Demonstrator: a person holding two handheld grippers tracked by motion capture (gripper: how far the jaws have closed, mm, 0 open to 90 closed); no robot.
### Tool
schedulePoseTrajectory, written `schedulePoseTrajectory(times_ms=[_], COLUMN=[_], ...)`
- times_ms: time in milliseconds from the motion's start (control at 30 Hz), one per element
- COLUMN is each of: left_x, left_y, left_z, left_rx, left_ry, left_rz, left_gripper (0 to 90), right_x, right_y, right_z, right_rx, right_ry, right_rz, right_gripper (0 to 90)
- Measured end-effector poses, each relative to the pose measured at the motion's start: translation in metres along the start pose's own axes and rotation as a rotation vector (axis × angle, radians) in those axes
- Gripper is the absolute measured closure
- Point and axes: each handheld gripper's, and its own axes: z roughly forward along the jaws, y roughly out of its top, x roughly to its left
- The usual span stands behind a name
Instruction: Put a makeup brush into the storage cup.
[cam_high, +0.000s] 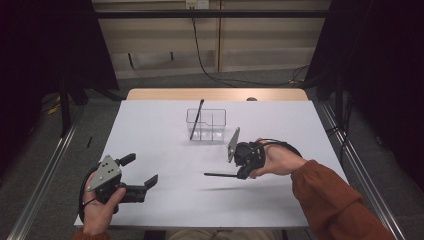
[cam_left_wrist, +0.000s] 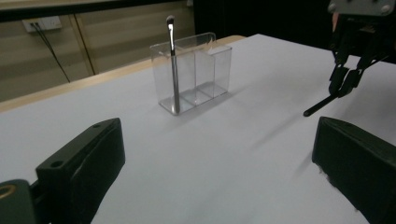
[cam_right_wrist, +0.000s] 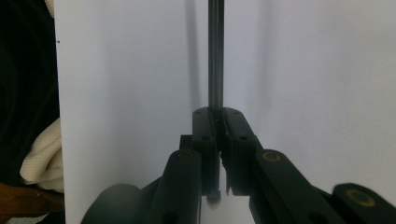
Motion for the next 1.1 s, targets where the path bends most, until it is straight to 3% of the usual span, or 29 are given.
schedulePoseTrajectory(times_ms=[133, 433, 800, 1100], left_x=[-0.005, -0.015, -0.019, -0.027], left_y=[0.006, 0.010, 0.026, 0.038], left_z=[0.002, 0.024, 0.046, 0.061], left_rx=[-0.013, 0.030, 0.034, 0.056], left_ry=[-0.033, -0.108, -0.166, -0.242], left_rz=[0.006, 0.034, 0.053, 0.076], left_gripper=[2.7, 2.5, 2.5, 2.5], right_x=[0.000, 0.000, 0.000, -0.001], right_y=[0.000, 0.002, 0.002, 0.003], right_z=[0.001, 0.003, 0.003, 0.003], right_rx=[-0.001, -0.003, -0.004, -0.005], right_ry=[-0.002, 0.004, 0.004, 0.008], right_rz=[0.006, -0.004, -0.005, -0.012], right_gripper=[84.3, 84.3, 84.3, 84.3])
